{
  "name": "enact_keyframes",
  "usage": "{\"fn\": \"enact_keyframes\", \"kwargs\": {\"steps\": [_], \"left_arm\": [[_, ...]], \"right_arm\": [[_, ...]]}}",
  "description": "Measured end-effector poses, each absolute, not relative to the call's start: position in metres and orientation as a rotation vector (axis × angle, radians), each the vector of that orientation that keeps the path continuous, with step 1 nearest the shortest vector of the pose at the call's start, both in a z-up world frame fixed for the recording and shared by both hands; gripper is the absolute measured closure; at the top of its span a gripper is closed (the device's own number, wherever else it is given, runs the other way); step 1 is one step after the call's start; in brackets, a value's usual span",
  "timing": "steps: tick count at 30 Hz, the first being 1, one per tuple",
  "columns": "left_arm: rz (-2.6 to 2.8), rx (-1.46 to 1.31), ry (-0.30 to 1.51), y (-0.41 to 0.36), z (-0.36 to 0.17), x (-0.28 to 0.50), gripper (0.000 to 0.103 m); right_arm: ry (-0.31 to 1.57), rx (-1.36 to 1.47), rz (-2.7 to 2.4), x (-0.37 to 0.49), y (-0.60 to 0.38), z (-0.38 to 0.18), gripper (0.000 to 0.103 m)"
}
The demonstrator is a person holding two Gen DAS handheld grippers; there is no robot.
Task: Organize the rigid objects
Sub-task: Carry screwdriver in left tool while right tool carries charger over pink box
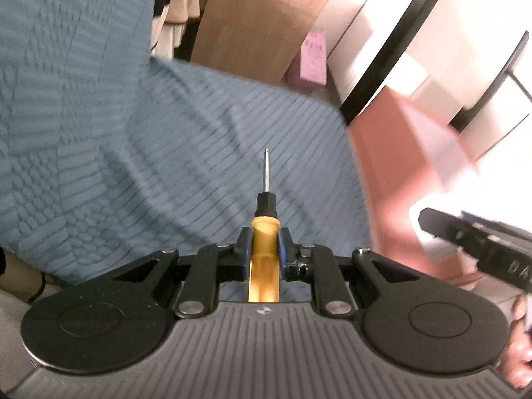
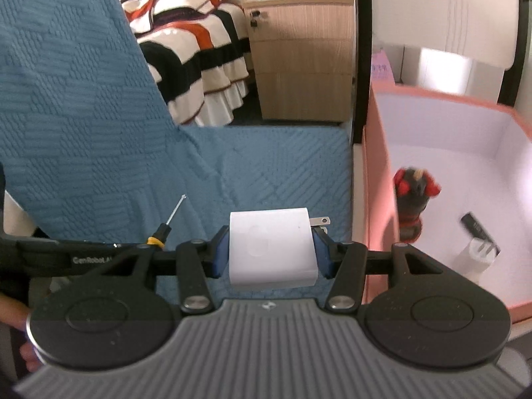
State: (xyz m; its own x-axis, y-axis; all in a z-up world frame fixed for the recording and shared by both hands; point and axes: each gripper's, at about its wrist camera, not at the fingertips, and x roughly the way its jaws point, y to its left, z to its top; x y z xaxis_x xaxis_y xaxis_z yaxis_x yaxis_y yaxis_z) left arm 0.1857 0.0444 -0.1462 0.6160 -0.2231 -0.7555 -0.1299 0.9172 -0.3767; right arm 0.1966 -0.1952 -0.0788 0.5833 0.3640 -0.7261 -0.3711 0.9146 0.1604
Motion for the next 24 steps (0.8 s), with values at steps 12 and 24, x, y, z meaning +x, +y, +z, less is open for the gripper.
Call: {"fn": "enact_keyframes", "kwargs": {"steps": [12, 24], "left_arm": [[-0.118, -0.444, 0.773, -0.005, -0.033, 0.21, 0.084], [-0.231, -0.417, 0.744, -0.104, 0.004, 0.245, 0.084]], "right_arm": [[0.757, -0.007, 0.423, 0.216, -0.232, -0.011, 0.049], [0.701, 0.017, 0.327, 0.232, -0.31, 0.021, 0.049]]}}
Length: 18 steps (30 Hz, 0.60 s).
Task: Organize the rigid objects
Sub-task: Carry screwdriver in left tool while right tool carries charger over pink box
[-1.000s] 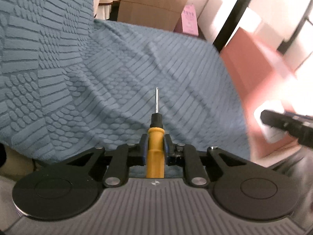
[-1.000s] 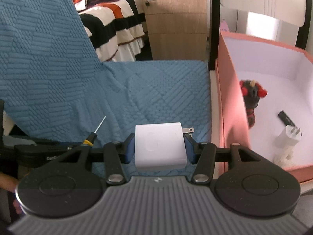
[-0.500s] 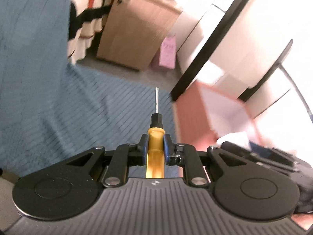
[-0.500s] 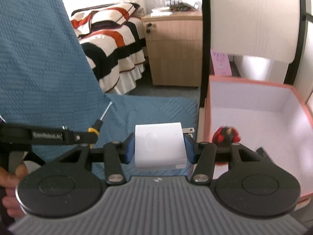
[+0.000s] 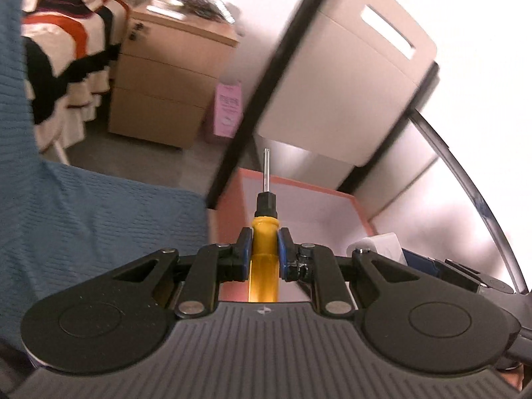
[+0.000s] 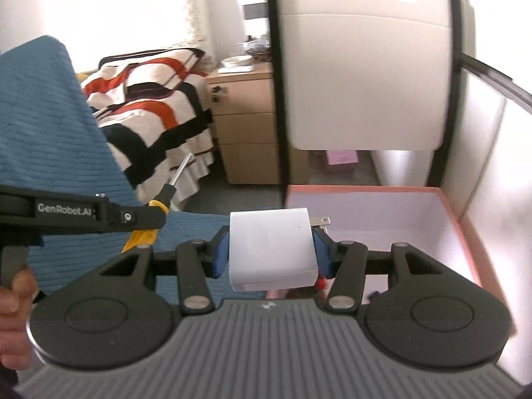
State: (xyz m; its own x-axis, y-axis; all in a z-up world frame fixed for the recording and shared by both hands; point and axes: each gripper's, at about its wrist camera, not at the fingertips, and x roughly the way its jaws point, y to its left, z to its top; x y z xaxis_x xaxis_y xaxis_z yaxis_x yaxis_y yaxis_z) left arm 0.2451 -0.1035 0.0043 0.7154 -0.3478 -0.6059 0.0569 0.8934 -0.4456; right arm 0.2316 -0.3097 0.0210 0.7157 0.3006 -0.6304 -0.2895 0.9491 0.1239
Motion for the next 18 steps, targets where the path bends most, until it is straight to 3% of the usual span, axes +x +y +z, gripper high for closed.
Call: {"fn": "enact_keyframes", "kwargs": {"steps": [18], "left_arm": [[-0.358, -0.323, 0.967, -0.24, -0.093, 0.296, 0.084]], "right_arm": [[0.916, 0.06, 0.134, 0.246, -0.416, -0.077, 0.049]]}}
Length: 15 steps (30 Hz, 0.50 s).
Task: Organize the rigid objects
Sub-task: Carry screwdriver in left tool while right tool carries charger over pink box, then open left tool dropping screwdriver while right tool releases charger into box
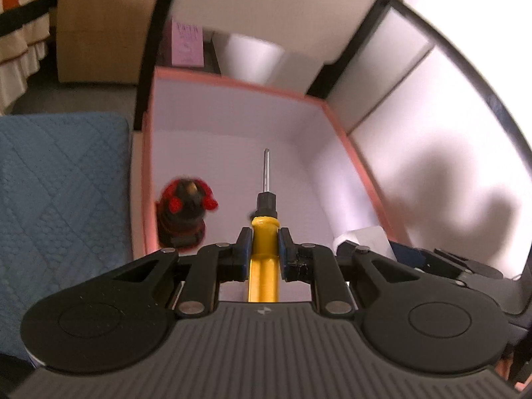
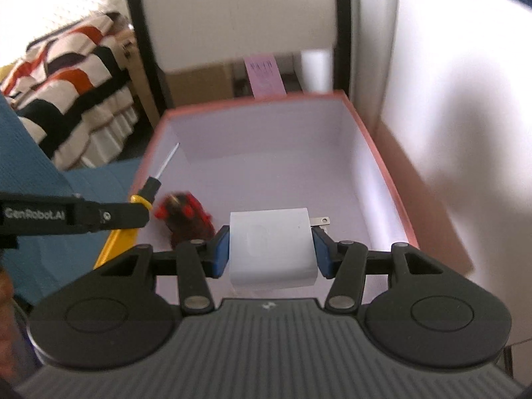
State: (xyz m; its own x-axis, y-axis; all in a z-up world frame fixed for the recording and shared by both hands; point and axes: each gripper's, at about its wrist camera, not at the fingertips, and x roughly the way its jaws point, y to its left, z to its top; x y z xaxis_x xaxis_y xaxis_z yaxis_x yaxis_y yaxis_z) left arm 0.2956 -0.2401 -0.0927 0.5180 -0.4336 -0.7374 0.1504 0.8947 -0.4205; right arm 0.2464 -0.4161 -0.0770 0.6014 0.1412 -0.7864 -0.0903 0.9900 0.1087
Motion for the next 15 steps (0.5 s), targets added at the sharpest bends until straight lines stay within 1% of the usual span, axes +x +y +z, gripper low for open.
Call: {"fn": "enact_keyframes", "kwargs": {"steps": [6, 15], "left_arm": [[-0.358, -0.301, 1.027, -0.249, -0.115, 0.296, 0.084], [-0.343, -0.328, 1.038, -0.238, -0.129, 0.293, 0.084]], "right_arm": [[0.983, 0.082, 0.125, 0.249, -0.419, -0.106, 0.049], [1.049, 0.076, 0.139, 0.247, -0.42, -0.131, 0.048]]}}
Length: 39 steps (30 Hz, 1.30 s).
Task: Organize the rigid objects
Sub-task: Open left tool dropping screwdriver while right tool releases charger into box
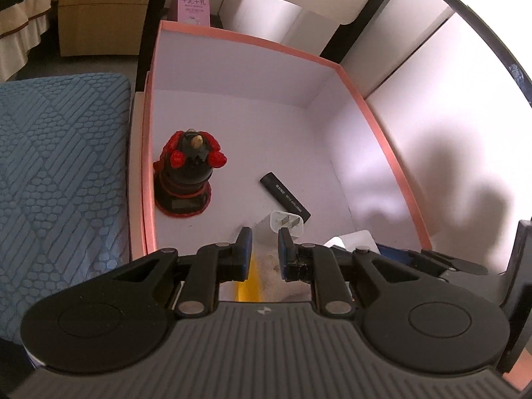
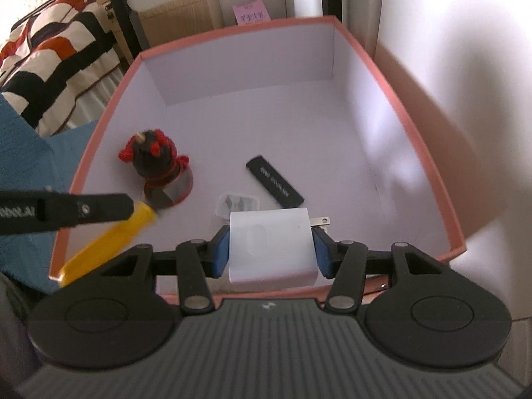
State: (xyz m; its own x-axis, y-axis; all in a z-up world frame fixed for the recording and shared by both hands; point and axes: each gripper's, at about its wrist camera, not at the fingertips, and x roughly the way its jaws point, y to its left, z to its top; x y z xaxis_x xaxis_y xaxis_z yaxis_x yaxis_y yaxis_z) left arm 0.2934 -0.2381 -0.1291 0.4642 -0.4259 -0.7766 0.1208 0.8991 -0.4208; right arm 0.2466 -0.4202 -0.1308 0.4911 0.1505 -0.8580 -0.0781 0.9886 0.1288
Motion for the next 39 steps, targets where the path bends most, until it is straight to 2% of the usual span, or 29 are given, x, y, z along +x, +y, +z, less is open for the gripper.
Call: {"fn": "enact_keyframes", "kwargs": {"steps": [7, 22, 37, 39], "left_arm": [[-0.351, -0.315, 0.994, -0.232, -0.108, 0.289, 0.084], [-0.368, -0.309, 0.801, -0.195, -0.015, 0.251, 0.082], [-0.379, -0.309, 0.716, -0.161, 0.021, 0.186, 0.082], [-0.376, -0.311, 0.716, -0.157, 0.021, 0.178, 0.078]], "right_arm": [[1.012, 0.098, 0.13, 0.251, -0.422, -0.113, 0.048], [0.777, 0.109, 0.192, 0.229, -0.392, -0.002, 0.047], [0.707, 0.083, 0.171, 0.165, -0.362, 0.028, 0.047], [0.705, 0.085, 0.168, 0.155, -0.358, 0.028, 0.047]]}}
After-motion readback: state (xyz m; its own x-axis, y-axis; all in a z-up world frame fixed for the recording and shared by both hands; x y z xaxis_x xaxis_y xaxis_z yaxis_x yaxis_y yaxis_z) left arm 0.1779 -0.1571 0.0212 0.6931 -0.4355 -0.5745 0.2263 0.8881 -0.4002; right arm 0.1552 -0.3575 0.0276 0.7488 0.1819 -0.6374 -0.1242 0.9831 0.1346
